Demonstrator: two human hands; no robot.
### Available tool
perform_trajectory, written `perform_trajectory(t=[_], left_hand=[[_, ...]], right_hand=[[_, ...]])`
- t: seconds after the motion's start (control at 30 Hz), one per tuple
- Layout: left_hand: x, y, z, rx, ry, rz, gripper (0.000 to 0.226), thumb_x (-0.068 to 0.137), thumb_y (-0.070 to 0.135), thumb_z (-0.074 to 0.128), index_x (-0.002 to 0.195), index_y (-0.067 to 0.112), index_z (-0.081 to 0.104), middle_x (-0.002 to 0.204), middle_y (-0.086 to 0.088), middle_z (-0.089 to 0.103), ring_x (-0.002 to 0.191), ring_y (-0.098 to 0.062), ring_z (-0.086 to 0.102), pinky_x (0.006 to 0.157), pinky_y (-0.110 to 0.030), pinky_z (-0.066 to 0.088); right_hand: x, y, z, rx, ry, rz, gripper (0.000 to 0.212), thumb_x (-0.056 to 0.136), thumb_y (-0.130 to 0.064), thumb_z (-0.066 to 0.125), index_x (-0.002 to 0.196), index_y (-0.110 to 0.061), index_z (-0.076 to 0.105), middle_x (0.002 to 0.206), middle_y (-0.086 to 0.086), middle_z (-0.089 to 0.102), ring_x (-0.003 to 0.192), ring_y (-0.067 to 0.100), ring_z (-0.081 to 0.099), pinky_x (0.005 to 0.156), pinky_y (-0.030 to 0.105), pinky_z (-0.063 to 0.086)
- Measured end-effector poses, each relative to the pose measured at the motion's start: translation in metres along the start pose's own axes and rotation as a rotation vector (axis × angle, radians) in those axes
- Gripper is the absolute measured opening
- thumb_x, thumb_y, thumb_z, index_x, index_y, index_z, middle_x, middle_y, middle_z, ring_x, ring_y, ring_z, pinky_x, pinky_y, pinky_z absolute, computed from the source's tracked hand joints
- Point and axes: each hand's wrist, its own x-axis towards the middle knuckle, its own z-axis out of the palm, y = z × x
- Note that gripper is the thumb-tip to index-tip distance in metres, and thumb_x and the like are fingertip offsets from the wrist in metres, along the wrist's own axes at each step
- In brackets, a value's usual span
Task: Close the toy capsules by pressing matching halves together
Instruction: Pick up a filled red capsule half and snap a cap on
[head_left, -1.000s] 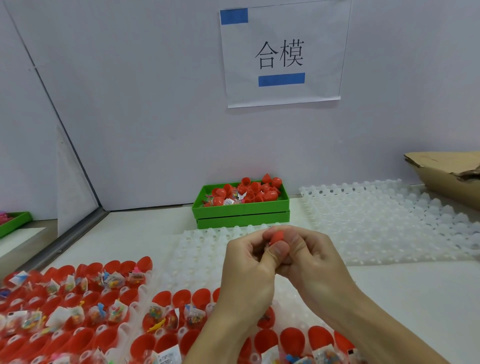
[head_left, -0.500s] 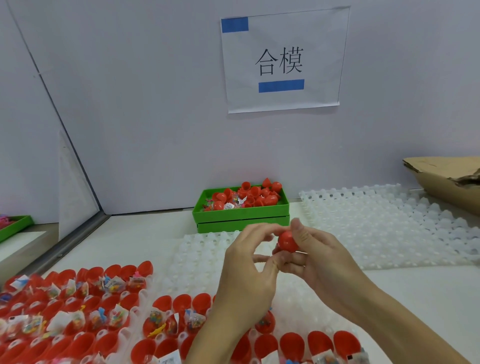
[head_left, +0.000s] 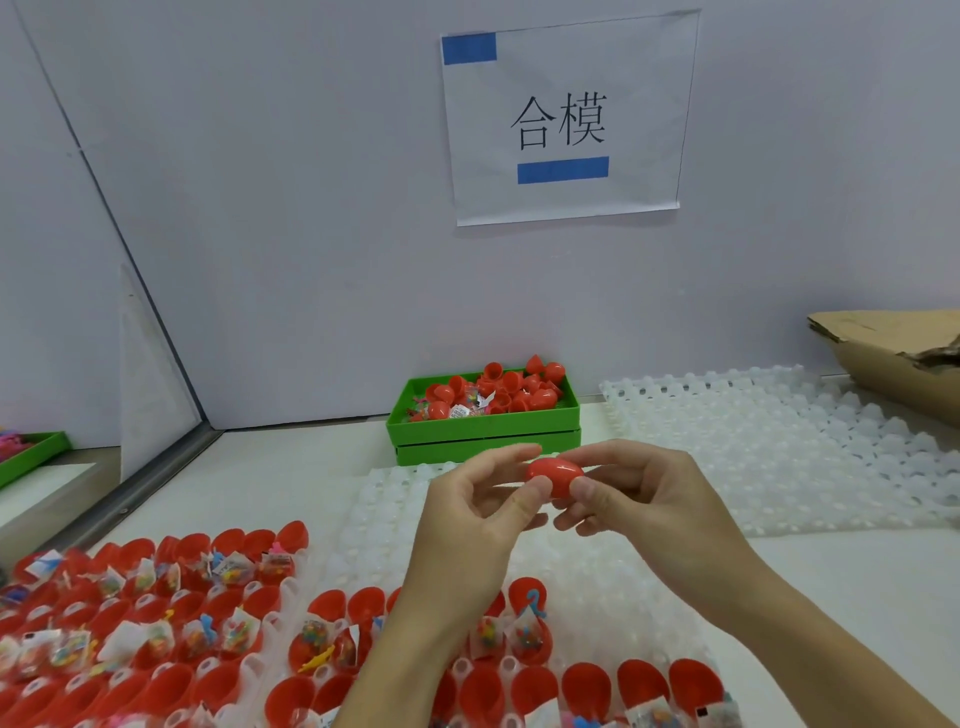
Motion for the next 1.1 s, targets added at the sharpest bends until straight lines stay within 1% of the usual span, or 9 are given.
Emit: perform_trajectory(t=[0.1, 0.17, 0.3, 0.47, 0.57, 0.7, 0.8, 0.87, 1.1], left_hand=[[-0.001, 0.002, -0.002, 0.068, 0.001, 0.025, 0.02, 0.081, 0.013, 0.074, 0.098, 0.024, 0.075, 0.087, 0.01, 0.077, 0.083, -0.009, 0.073, 0.072, -0.018, 0.057], [-0.002, 0.002, 0.0, 0.117, 0.028, 0.024, 0.027, 0.079, 0.002, 0.076, 0.089, 0.027, 0.075, 0.082, 0.011, 0.076, 0.078, -0.007, 0.072, 0.07, -0.015, 0.055], [-0.004, 0.003, 0.004, 0.109, 0.055, 0.015, 0.028, 0.074, -0.002, 0.079, 0.082, 0.024, 0.074, 0.079, 0.009, 0.075, 0.077, -0.007, 0.071, 0.068, -0.015, 0.055], [-0.008, 0.003, 0.009, 0.163, 0.058, 0.042, 0.02, 0.083, -0.001, 0.073, 0.088, 0.019, 0.071, 0.076, 0.005, 0.074, 0.072, -0.01, 0.07, 0.067, -0.017, 0.055], [-0.009, 0.003, 0.013, 0.177, 0.037, 0.066, 0.014, 0.092, 0.01, 0.066, 0.099, 0.022, 0.07, 0.079, 0.002, 0.074, 0.077, -0.012, 0.073, 0.071, -0.021, 0.058], [-0.006, 0.005, 0.013, -0.026, 0.013, -0.012, 0.018, 0.099, 0.014, 0.054, 0.106, 0.012, 0.07, 0.085, -0.009, 0.076, 0.081, -0.025, 0.075, 0.074, -0.031, 0.061], [-0.004, 0.01, 0.014, -0.367, 0.05, -0.239, 0.031, 0.102, 0.021, 0.045, 0.101, 0.001, 0.069, 0.088, -0.021, 0.075, 0.084, -0.033, 0.074, 0.069, -0.029, 0.06], [-0.004, 0.011, 0.015, -0.498, 0.059, -0.322, 0.035, 0.103, 0.023, 0.044, 0.1, -0.003, 0.068, 0.09, -0.025, 0.074, 0.085, -0.033, 0.074, 0.067, -0.029, 0.06], [-0.003, 0.006, 0.017, -0.553, 0.049, -0.334, 0.032, 0.098, 0.025, 0.05, 0.103, -0.001, 0.069, 0.094, -0.023, 0.074, 0.087, -0.03, 0.075, 0.068, -0.028, 0.06]], right_hand=[[-0.001, 0.0, -0.001, -0.033, -0.022, -0.032, 0.018, 0.088, 0.006, 0.064, 0.095, -0.009, 0.072, 0.076, 0.007, 0.076, 0.065, 0.023, 0.073, 0.058, 0.023, 0.055], [-0.001, 0.0, -0.001, -0.059, -0.016, -0.061, 0.025, 0.086, 0.013, 0.062, 0.089, -0.01, 0.073, 0.073, 0.008, 0.074, 0.061, 0.024, 0.072, 0.056, 0.023, 0.054], [-0.001, 0.001, -0.002, -0.106, -0.013, -0.094, 0.033, 0.084, 0.019, 0.06, 0.084, -0.011, 0.074, 0.068, 0.007, 0.073, 0.058, 0.023, 0.071, 0.053, 0.022, 0.053], [0.0, 0.003, -0.002, -0.169, -0.011, -0.117, 0.028, 0.088, 0.014, 0.06, 0.086, -0.011, 0.073, 0.067, 0.004, 0.072, 0.058, 0.021, 0.07, 0.054, 0.021, 0.054], [0.0, 0.002, -0.001, -0.187, 0.022, -0.141, 0.018, 0.092, -0.001, 0.062, 0.098, -0.016, 0.072, 0.068, 0.003, 0.072, 0.059, 0.018, 0.069, 0.056, 0.022, 0.053], [-0.001, 0.0, 0.0, -0.113, 0.054, -0.152, 0.019, 0.092, -0.016, 0.063, 0.109, -0.022, 0.065, 0.066, 0.001, 0.071, 0.059, 0.013, 0.067, 0.058, 0.021, 0.053], [-0.001, 0.001, 0.001, -0.126, 0.067, -0.172, 0.023, 0.089, -0.008, 0.067, 0.106, -0.024, 0.068, 0.072, 0.0, 0.07, 0.063, 0.013, 0.067, 0.061, 0.021, 0.053], [-0.002, 0.003, 0.002, -0.189, 0.066, -0.194, 0.028, 0.086, -0.004, 0.07, 0.104, -0.026, 0.07, 0.074, -0.003, 0.068, 0.066, 0.014, 0.065, 0.062, 0.024, 0.055], [0.0, 0.004, 0.002, -0.24, 0.09, -0.224, 0.031, 0.084, -0.005, 0.073, 0.103, -0.029, 0.072, 0.075, -0.008, 0.065, 0.07, 0.012, 0.064, 0.061, 0.027, 0.057]])
